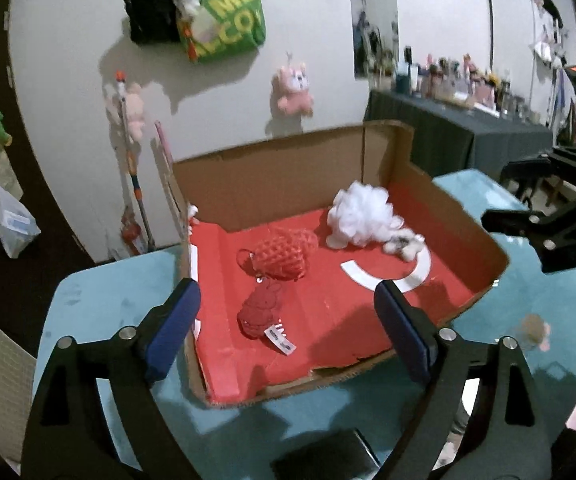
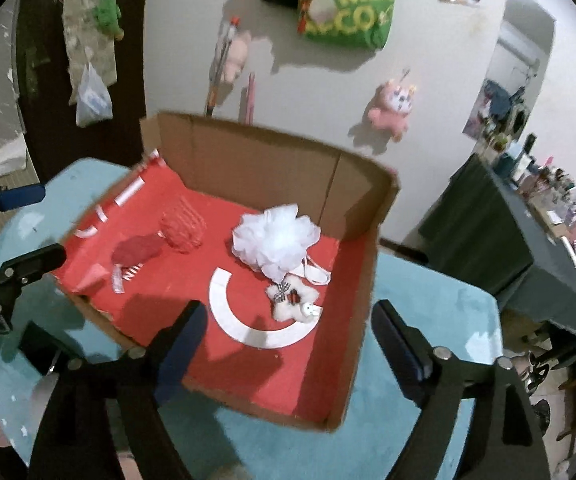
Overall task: Organize soft objects
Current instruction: 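Withdraw both open tools from the box toward the remaining table items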
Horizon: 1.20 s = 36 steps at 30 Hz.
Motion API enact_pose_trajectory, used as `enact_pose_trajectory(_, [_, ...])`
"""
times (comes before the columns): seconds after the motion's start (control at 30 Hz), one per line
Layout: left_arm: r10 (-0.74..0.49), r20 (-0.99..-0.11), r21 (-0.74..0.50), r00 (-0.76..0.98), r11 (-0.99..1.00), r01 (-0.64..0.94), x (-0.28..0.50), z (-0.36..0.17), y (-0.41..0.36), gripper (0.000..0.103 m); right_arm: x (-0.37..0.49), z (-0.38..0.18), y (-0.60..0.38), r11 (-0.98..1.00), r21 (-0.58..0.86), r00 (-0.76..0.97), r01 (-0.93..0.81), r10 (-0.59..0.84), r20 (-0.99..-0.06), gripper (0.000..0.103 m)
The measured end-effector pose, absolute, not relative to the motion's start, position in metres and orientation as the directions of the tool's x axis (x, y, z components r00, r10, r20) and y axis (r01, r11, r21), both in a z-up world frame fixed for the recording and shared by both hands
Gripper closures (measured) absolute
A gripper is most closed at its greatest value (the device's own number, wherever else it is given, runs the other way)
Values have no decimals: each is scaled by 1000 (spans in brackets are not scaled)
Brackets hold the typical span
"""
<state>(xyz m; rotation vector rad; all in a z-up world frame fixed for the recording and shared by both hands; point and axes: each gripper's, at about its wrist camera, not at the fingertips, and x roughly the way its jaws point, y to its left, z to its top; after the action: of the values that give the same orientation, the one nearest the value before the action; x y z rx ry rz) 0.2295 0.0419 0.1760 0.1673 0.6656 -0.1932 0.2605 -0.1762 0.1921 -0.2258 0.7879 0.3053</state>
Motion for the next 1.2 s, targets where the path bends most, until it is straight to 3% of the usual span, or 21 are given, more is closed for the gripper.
enact_pose_trajectory(0.07, [-135,-603,81,786,970,229,215,182,40,8,240,202,-179,934,-84,692,-348,196,-694,5])
enact_pose_trajectory(0.23, [-143,-525,68,839,975,209,168,193,38,7,188,219,-184,941,-89,757,-325,203,-622,1])
enact_pose_trajectory(0.67, [-207,-412,-61,887,978,200,71,186,35,5,61,231,-199,967,-66,875,-247,193,-444,0])
enact_pose_trajectory(1.2, [-130,-340,-10,931,991,135,-6,147,15,5,-23,173,-195,990,-79,934,-118,84,-347,0])
